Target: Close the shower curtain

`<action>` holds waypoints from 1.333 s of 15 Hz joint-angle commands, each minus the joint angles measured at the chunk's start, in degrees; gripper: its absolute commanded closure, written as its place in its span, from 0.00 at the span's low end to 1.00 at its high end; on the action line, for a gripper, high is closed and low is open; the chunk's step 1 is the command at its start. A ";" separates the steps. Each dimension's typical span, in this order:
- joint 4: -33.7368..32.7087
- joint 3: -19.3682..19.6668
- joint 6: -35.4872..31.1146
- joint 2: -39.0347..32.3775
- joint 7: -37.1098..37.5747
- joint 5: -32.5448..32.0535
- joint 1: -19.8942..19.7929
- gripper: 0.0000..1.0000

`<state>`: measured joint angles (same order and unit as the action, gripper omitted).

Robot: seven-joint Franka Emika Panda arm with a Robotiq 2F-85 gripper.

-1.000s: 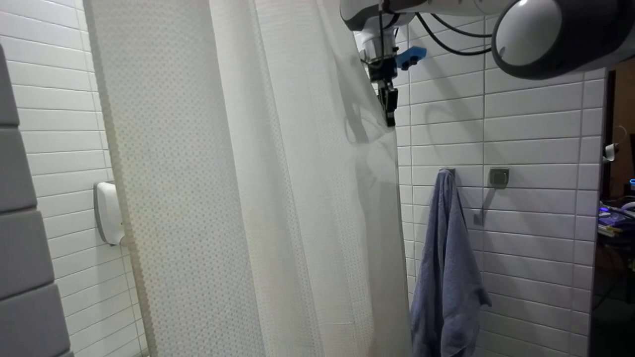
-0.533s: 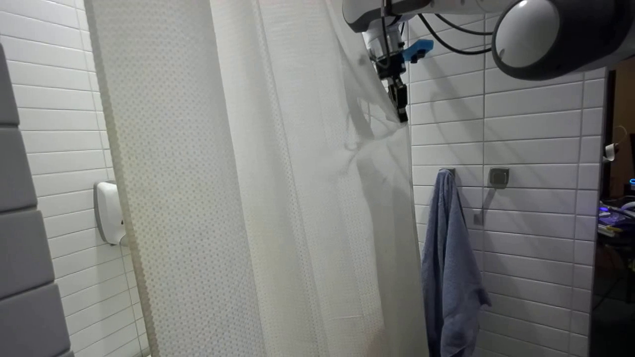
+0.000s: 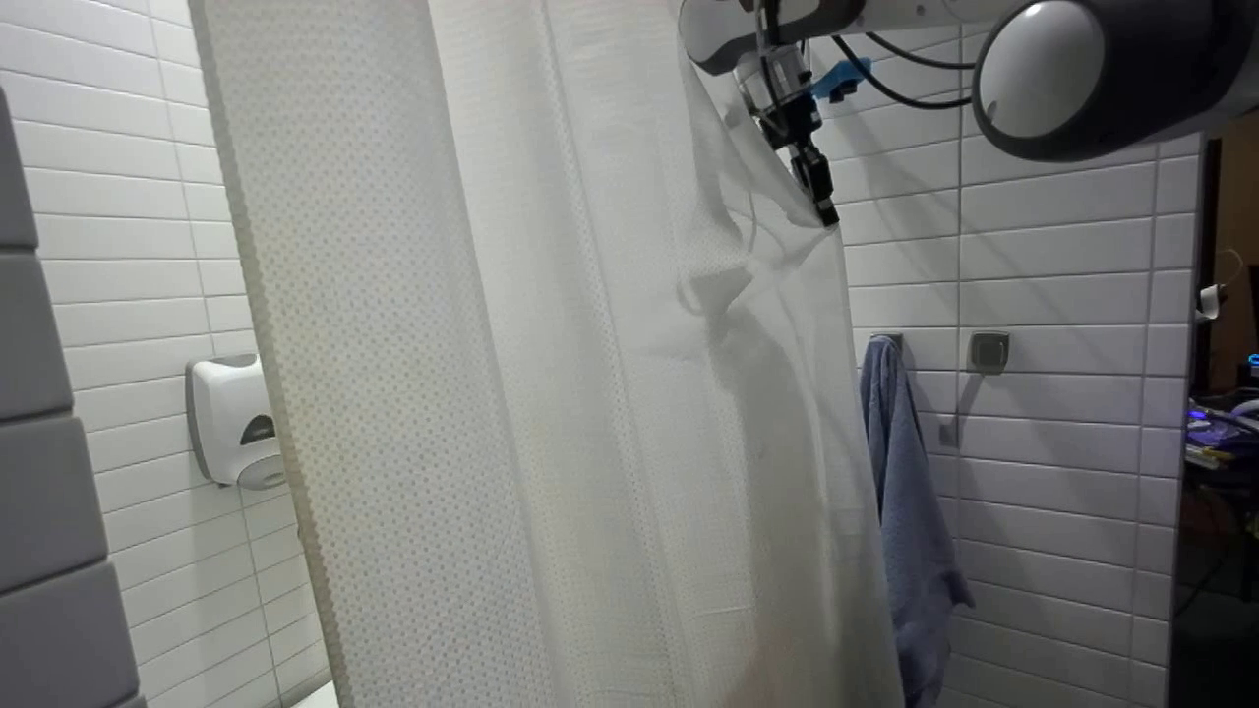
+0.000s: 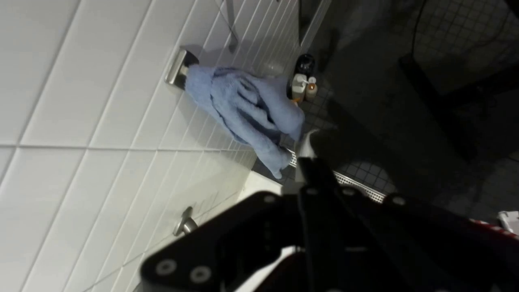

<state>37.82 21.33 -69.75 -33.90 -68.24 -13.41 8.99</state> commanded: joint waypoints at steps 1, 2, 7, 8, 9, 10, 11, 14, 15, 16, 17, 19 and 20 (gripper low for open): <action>-2.26 2.11 1.17 -1.45 3.43 -4.34 1.41 1.00; -2.28 2.20 1.36 -1.46 4.43 -4.90 1.56 1.00; -1.59 0.09 4.08 -0.78 2.31 -2.45 1.10 0.72; -1.56 -0.26 4.35 -0.81 1.64 -2.15 1.00 0.68; -1.67 -0.52 4.52 -0.92 1.18 -2.10 0.91 0.63; -1.77 -0.72 4.63 -0.93 0.66 -2.14 0.91 0.55; -1.78 -0.91 4.52 -0.96 0.24 -2.11 0.85 0.49; -1.80 -1.65 4.22 -0.84 -1.30 -1.82 0.73 0.29; -1.83 -1.85 3.83 -0.94 -2.12 -1.74 0.60 0.21; 0.03 -2.18 5.03 2.06 -2.66 -2.17 2.06 0.15; 0.30 -2.42 5.13 2.61 -3.61 -2.48 2.45 0.07; 1.21 -3.24 5.49 4.51 -5.70 -2.12 3.06 0.00; 1.55 -3.86 6.05 5.69 -6.66 -1.50 3.29 0.00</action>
<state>37.31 18.85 -65.37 -32.57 -72.09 -16.09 11.08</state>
